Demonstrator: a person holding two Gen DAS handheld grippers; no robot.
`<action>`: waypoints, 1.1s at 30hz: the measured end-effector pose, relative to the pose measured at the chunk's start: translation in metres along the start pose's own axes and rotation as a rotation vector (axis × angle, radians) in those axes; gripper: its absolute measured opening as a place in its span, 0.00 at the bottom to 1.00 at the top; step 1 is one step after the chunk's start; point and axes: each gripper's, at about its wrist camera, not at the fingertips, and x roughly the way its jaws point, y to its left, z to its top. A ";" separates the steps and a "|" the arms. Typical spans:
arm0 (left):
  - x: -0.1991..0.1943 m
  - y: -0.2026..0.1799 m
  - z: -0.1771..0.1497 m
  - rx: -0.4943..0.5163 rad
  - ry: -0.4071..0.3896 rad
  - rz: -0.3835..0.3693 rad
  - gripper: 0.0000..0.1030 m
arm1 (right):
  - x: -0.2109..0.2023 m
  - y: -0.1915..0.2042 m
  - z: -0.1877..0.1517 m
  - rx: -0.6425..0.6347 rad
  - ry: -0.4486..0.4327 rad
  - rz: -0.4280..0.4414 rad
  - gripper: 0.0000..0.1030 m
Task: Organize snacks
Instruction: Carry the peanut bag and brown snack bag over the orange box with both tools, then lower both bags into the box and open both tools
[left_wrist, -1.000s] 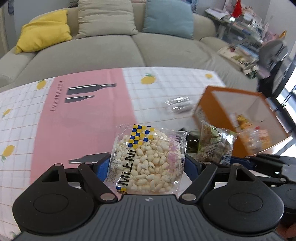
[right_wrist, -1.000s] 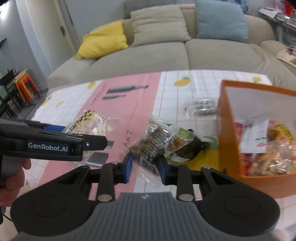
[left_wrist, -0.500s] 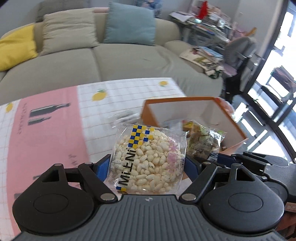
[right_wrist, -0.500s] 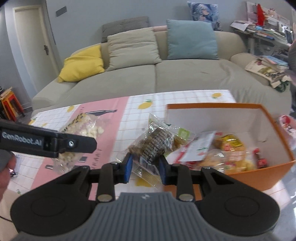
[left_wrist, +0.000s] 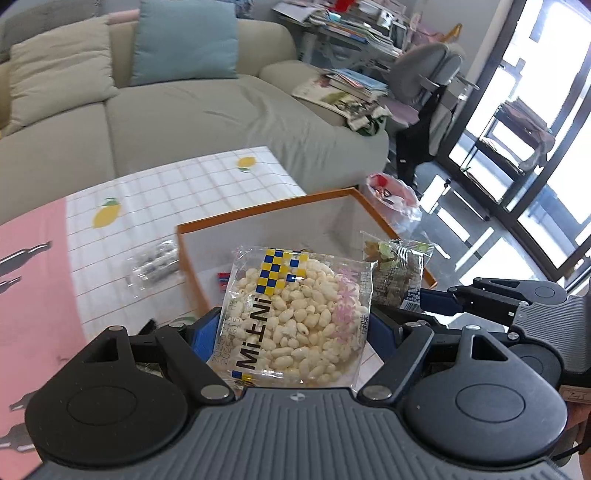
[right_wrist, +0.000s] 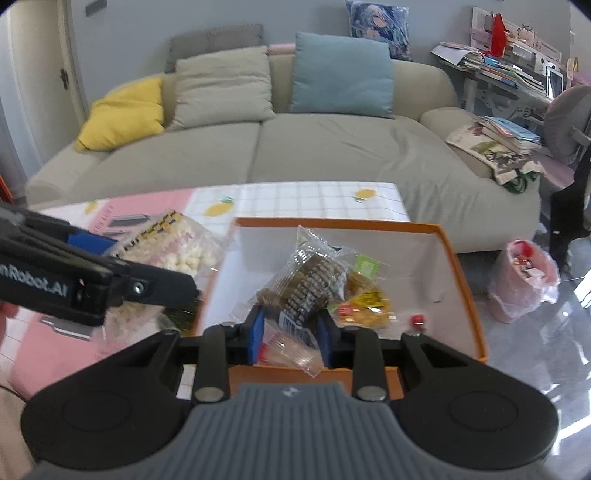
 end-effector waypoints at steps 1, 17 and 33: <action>0.004 -0.003 0.003 0.004 0.005 -0.004 0.90 | 0.002 -0.006 0.000 -0.007 0.010 -0.011 0.28; 0.088 -0.028 0.036 0.085 0.116 0.001 0.90 | 0.072 -0.083 0.012 -0.017 0.168 -0.066 0.28; 0.155 -0.027 0.037 0.155 0.190 0.106 0.90 | 0.133 -0.100 0.004 -0.098 0.273 -0.108 0.28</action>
